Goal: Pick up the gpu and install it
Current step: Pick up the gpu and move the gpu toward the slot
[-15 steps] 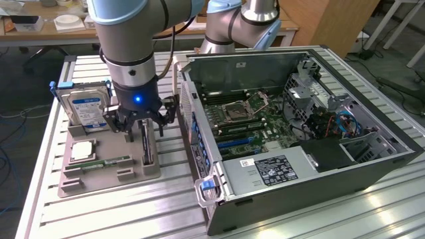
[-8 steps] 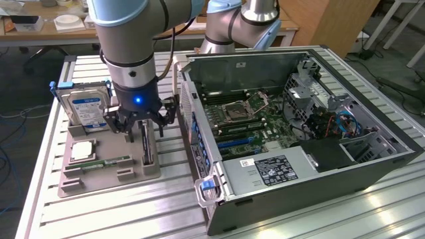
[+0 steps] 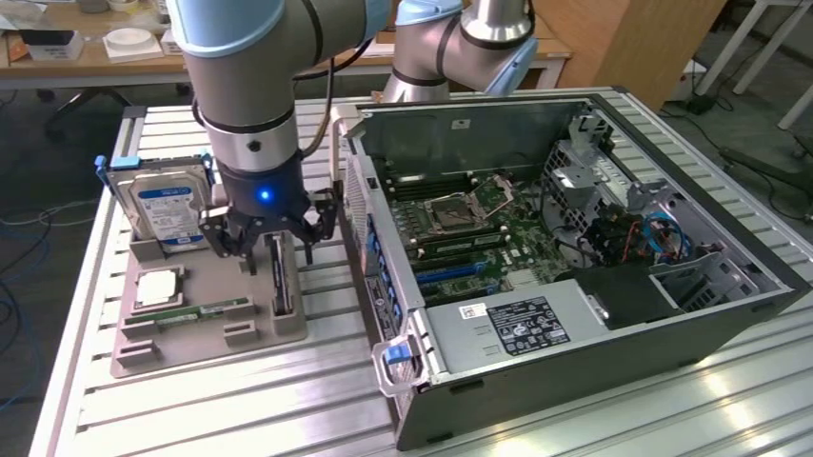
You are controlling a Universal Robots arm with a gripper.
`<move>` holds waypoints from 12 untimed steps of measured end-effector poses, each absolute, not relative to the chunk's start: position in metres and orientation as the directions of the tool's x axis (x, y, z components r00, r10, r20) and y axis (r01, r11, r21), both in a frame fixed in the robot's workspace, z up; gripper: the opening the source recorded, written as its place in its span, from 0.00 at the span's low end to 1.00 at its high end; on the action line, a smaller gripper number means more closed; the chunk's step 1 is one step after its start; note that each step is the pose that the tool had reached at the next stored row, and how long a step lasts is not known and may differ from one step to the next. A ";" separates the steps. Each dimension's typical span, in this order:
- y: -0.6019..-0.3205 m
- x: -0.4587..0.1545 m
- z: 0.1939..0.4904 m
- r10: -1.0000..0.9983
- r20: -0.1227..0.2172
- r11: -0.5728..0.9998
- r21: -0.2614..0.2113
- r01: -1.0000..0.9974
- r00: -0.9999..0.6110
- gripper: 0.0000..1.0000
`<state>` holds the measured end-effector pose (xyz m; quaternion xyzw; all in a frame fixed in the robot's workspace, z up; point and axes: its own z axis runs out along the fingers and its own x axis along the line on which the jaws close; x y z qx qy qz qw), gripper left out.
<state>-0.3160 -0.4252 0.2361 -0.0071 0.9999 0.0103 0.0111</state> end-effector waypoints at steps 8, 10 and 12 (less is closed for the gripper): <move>-0.425 -0.316 0.231 -0.014 -0.022 1.000 0.020 -0.014 -1.000 0.71; -0.425 -0.316 0.230 -0.014 -0.022 1.000 0.020 -0.014 -1.000 0.71; -0.425 -0.316 0.229 -0.013 -0.022 1.000 0.020 -0.014 -1.000 0.71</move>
